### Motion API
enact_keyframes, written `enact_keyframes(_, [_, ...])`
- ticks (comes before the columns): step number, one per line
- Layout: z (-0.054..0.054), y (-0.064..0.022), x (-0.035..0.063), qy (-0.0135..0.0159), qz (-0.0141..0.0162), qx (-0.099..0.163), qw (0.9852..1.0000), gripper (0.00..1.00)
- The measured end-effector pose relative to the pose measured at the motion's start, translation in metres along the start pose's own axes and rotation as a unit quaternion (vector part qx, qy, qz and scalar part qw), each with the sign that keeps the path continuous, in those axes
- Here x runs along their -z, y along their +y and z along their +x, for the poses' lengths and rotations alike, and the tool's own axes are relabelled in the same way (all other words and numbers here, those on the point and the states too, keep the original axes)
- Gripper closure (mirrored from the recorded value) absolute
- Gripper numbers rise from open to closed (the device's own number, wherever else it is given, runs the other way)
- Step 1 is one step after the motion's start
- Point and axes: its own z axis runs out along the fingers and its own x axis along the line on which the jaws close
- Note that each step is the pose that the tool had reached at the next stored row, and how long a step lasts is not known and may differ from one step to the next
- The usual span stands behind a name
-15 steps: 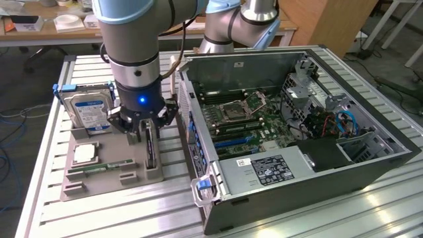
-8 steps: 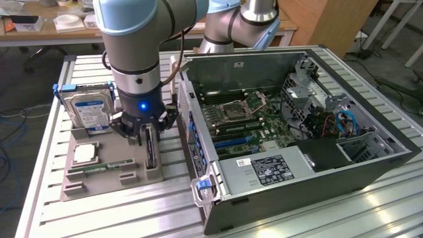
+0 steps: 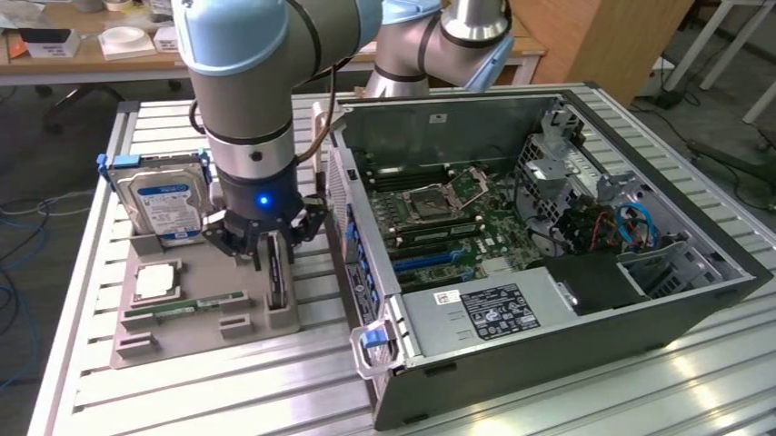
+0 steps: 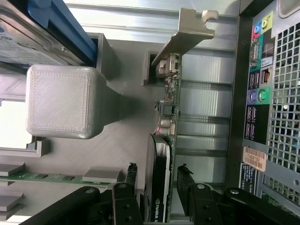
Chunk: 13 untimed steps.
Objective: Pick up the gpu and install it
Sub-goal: 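Pick up the gpu and move the gpu toward the slot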
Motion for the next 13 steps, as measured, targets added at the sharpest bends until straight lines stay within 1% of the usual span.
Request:
enact_keyframes(8, [-0.0003,0.0068,-0.0032,-0.0001,-0.0001,0.0,1.0,0.53])
enact_keyframes(11, [-0.0004,0.0072,-0.0064,0.0,-0.0001,0.0,1.0,0.53])
enact_keyframes(13, [-0.0003,0.0072,-0.0067,0.0,0.0,0.0,1.0,0.53])
